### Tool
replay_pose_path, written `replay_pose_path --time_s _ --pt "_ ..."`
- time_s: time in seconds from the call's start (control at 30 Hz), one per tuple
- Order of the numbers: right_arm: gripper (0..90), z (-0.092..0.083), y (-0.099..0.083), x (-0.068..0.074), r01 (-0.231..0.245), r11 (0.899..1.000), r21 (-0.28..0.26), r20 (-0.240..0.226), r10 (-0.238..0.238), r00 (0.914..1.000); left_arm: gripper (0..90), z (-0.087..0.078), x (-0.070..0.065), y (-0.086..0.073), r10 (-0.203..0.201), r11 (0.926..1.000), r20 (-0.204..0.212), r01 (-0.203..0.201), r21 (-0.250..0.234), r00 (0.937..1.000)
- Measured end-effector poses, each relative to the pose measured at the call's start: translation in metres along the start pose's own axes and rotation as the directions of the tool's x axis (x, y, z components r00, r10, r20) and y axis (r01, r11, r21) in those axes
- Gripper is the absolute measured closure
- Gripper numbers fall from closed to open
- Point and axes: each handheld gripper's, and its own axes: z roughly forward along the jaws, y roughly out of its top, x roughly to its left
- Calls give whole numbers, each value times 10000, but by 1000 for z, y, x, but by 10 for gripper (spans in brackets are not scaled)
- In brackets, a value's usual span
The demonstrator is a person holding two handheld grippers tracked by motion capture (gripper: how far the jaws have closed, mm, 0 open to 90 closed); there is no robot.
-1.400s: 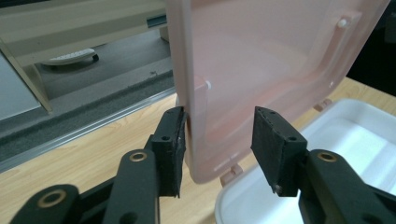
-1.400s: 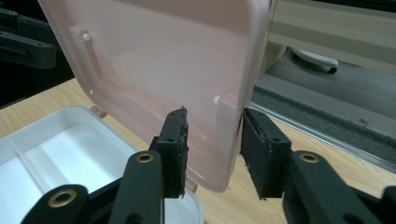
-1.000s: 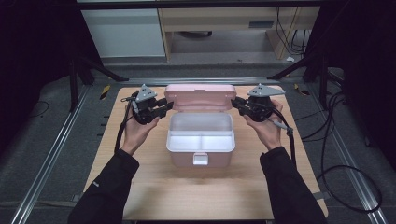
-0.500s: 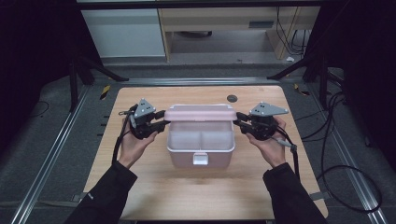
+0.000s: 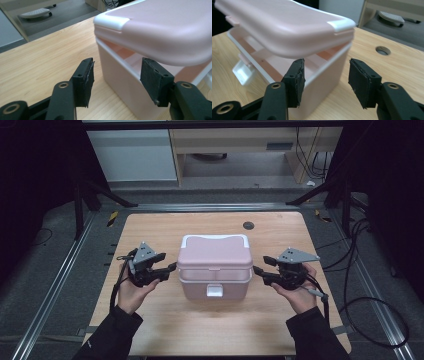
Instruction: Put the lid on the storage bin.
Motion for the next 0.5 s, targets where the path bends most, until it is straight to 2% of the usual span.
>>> replay_pose_path --time_s 0.17,0.2,0.23,0.3,0.33,0.4,0.43,0.5 --pt "435 -5 -10 -11 -405 9992 -6 280 405 9988 418 -2 9 -11 -354 9991 -195 358 218 9992" --pt "408 -3 -17 -17 -561 9982 196 536 550 9970 407 2 17 -18 -666 9969 -298 678 409 9973" --pt "408 -3 -17 -17 -561 9982 196 536 550 9970 398 2 17 -18 -666 9969 -298 678 409 9973" --pt "371 1 -26 -24 -622 9970 466 902 578 9942 387 7 25 -25 -854 9939 -423 881 670 9955" --pt "342 5 -35 -34 -832 9937 753 1335 726 9884 369 9 29 -29 -921 9921 -586 966 796 9940" --pt "321 8 -47 -46 -1006 9888 1098 1832 793 9799 356 16 42 -42 -1118 9851 -943 1228 1204 9892" --pt "321 8 -47 -46 -1006 9888 1098 1832 793 9799 350 16 42 -42 -1118 9851 -943 1228 1204 9892" --pt "299 11 -60 -58 -1281 9816 1419 2343 924 9678 343 21 53 -53 -1083 9787 -1366 1297 1592 9847"
